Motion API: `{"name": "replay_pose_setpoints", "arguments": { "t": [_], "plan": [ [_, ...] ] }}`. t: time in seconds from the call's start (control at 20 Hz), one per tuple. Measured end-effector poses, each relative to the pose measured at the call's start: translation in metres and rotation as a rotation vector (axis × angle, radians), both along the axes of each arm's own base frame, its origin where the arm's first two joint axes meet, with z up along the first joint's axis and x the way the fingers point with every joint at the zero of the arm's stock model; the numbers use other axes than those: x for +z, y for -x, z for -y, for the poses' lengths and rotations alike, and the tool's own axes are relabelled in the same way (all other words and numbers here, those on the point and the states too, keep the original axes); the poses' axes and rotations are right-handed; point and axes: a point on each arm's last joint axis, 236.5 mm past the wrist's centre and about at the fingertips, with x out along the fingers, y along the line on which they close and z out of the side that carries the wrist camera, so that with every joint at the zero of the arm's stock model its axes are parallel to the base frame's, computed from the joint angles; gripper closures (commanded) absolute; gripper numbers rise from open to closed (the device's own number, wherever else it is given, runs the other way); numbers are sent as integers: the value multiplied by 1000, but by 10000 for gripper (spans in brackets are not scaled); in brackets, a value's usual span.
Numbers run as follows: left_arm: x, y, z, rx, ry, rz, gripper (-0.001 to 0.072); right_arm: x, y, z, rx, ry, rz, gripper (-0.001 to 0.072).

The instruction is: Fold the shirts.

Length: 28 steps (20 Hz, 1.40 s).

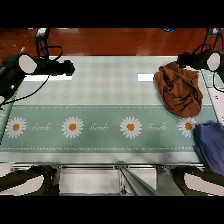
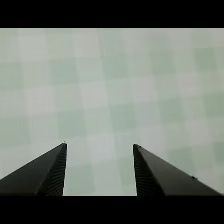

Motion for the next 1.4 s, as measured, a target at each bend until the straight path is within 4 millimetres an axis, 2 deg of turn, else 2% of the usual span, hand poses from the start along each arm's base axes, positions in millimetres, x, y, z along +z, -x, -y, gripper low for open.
{"name": "replay_pose_setpoints", "arguments": {
  "t": [0.15,0.25,0.35,0.5,0.55,0.6,0.7,0.75,0.85,0.95,1.0,1.1,1.25,1.4],
  "plan": [
    [-10,-2,0,1,-5,-18,202,-43,-5,31,-61,-10,-73,295],
    [-17,-3,0,1,-7,-33,202,-80,-4,42,-83,-30,-146,295],
    [-26,-1,0,-2,-11,-57,202,-113,-1,48,-99,-48,-213,295],
    [-38,3,0,-5,-16,-97,202,-151,2,54,-112,-62,-298,297],
    [-41,4,0,-6,-17,-108,202,-161,3,54,-117,-71,-323,322],
    [-44,6,1,-9,-20,-125,202,-169,5,53,-118,-79,-347,415],
    [-50,11,1,-14,-23,-153,202,-180,8,53,-109,-82,-396,666],
    [-53,15,1,-19,-25,-175,202,-181,9,50,-100,-91,-411,690],
    [-58,25,-1,-34,-34,-221,202,-180,11,41,-51,-107,-457,690],
    [-58,37,-10,-45,-47,-271,201,-164,9,30,-8,-139,-478,691],
    [-55,43,-16,-45,-50,-288,202,-147,2,26,14,-146,-456,691],
    [-44,58,-29,-38,-51,-318,202,-97,-13,17,57,-143,-376,691],
    [-22,90,-41,-23,-29,-325,202,14,-34,0,120,-113,-143,691],
    [-7,133,-32,-29,49,-309,202,140,-31,-29,204,-68,126,691]
  ]
}}
